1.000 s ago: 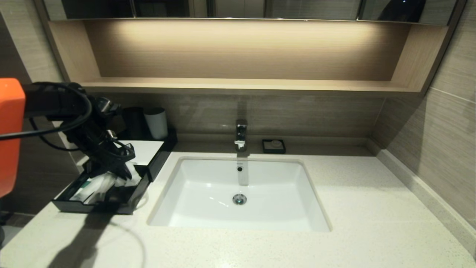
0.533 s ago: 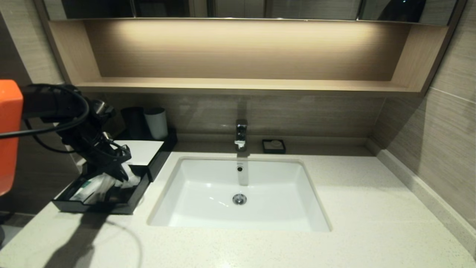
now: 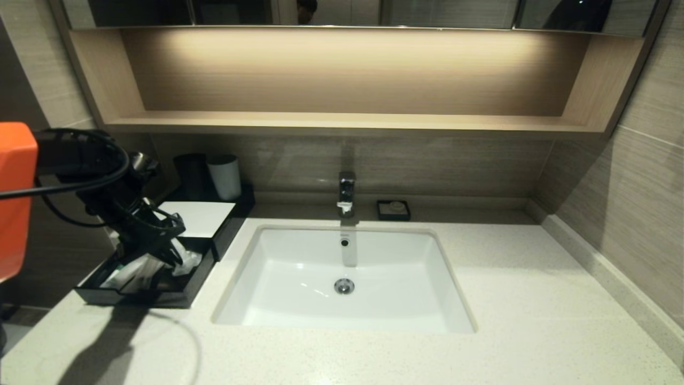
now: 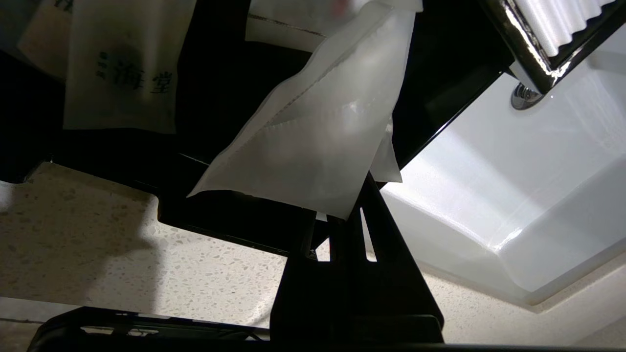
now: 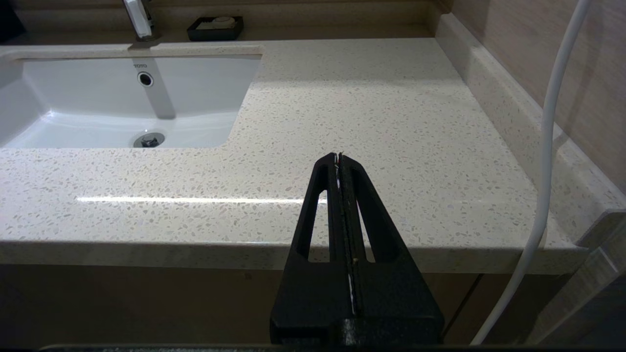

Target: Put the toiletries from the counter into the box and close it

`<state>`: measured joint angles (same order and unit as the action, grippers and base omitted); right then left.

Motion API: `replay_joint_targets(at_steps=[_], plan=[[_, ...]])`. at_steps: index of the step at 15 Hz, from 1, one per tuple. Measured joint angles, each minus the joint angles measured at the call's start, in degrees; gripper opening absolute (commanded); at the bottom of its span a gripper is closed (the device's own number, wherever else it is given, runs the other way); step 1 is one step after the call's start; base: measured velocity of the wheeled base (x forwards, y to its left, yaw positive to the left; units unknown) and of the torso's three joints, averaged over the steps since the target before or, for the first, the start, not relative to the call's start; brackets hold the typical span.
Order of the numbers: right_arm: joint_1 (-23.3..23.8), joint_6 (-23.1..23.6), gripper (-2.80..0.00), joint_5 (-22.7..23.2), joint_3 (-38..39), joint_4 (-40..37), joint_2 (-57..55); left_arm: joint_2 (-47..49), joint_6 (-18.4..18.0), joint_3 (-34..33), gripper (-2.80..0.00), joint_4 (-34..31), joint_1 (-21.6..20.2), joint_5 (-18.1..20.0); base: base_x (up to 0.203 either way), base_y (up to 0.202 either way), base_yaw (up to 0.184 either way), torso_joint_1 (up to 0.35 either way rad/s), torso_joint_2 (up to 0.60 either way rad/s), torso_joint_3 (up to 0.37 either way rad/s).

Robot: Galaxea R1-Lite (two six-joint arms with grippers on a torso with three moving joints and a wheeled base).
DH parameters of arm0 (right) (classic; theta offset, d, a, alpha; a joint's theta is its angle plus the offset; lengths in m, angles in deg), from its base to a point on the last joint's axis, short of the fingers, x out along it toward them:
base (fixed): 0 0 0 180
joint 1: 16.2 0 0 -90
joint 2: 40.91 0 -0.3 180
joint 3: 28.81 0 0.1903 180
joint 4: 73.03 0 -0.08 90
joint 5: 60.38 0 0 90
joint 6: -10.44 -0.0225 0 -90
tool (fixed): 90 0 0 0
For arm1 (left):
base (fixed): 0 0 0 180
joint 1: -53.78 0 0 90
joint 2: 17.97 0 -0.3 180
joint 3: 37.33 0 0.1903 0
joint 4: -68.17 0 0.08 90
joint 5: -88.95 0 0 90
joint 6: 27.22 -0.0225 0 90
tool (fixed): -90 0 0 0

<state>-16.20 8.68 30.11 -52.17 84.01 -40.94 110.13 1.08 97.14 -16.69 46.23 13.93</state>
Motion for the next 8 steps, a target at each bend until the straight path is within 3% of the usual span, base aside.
replay_joint_targets(at_steps=[8], plan=[[0.0,0.0,-2.8,0.0,0.0,0.0,0.0,2.5,0.3,0.0,-2.8,0.1,0.0,0.1,0.0,0.0,0.0,0.0,0.0,0.0]])
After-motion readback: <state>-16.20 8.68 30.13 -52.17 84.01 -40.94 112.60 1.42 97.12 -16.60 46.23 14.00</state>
